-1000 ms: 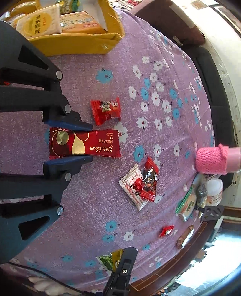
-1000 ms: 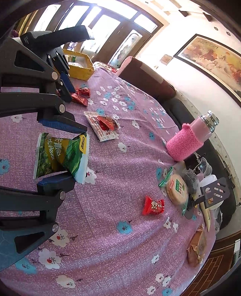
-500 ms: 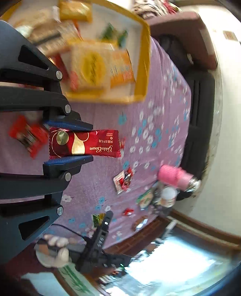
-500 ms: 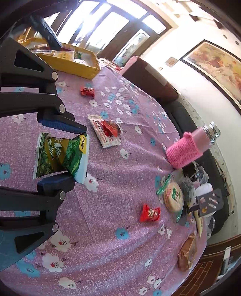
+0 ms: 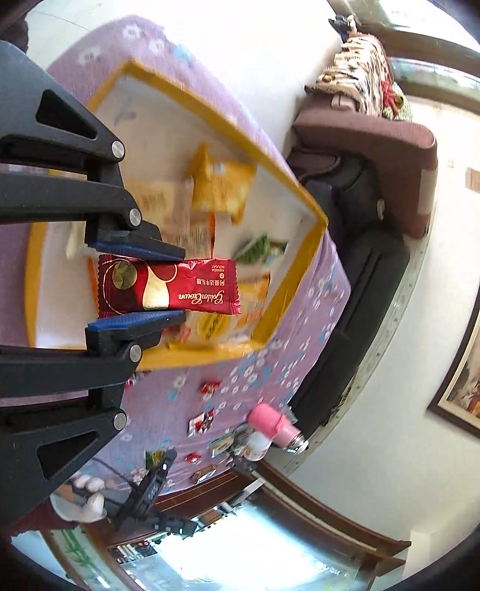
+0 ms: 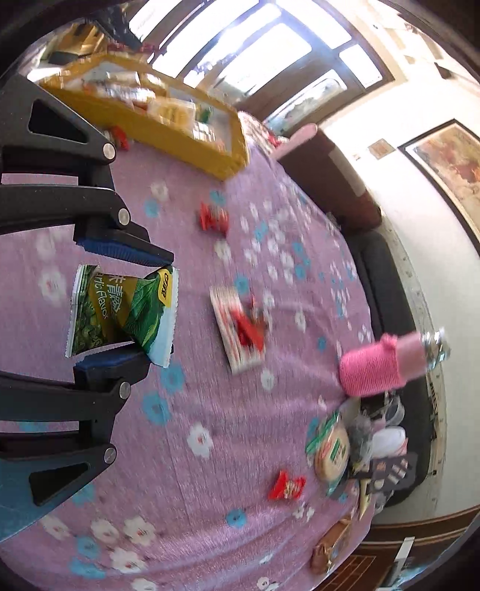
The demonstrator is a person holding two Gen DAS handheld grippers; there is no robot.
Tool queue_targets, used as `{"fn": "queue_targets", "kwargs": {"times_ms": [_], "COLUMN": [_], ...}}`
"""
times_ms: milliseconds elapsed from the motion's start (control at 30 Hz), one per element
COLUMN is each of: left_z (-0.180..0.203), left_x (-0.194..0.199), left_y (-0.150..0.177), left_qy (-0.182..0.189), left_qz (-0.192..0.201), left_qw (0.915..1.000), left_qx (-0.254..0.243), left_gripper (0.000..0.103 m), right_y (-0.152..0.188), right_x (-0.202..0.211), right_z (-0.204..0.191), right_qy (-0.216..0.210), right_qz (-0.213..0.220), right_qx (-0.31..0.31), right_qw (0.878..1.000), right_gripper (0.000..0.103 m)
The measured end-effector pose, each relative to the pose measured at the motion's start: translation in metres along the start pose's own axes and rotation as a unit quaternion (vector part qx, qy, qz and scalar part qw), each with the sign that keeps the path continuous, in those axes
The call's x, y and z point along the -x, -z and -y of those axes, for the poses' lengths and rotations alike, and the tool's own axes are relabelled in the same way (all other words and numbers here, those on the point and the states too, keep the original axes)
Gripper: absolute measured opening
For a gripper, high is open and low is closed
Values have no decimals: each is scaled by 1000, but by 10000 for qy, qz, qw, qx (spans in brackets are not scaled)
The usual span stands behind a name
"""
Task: Organize snacks
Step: 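Carry the chocolate bar and pea bag over the yellow box and open both tools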
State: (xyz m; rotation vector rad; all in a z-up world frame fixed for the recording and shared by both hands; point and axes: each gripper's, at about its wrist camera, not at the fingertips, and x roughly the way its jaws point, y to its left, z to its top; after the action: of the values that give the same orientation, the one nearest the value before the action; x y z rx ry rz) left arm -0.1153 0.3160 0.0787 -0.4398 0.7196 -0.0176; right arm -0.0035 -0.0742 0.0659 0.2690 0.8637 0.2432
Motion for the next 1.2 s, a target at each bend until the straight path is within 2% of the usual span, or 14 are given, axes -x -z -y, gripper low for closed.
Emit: {"fn": "queue_targets", "kwargs": {"times_ms": [300, 633, 867, 933, 1100, 1200], "left_z": [-26, -53, -62, -64, -64, -59], "left_x": [10, 2, -3, -1, 14, 23], "left_y": [11, 15, 14, 14, 9, 6], "left_qy": [79, 86, -52, 14, 51, -35], "left_qz": [113, 11, 29, 49, 322, 540], "left_qw": [9998, 9993, 9992, 9989, 9984, 9980], "left_qx": [152, 370, 406, 469, 458, 339], "left_gripper": [24, 24, 25, 25, 28, 45], "right_y": [11, 43, 62, 66, 79, 86], "right_x": [12, -10, -30, -35, -51, -58], "right_z": [-104, -217, -260, -266, -280, -284], "right_qy": [-874, -1608, -1839, -1872, -1802, -1789], "right_qz": [-292, -853, -1163, -1237, -1435, -1530], "right_qx": [474, 1189, 1521, 1598, 1833, 1866], "right_qw": [9946, 9761, 9641, 9613, 9557, 9538], "right_gripper": [42, 42, 42, 42, 42, 42]}}
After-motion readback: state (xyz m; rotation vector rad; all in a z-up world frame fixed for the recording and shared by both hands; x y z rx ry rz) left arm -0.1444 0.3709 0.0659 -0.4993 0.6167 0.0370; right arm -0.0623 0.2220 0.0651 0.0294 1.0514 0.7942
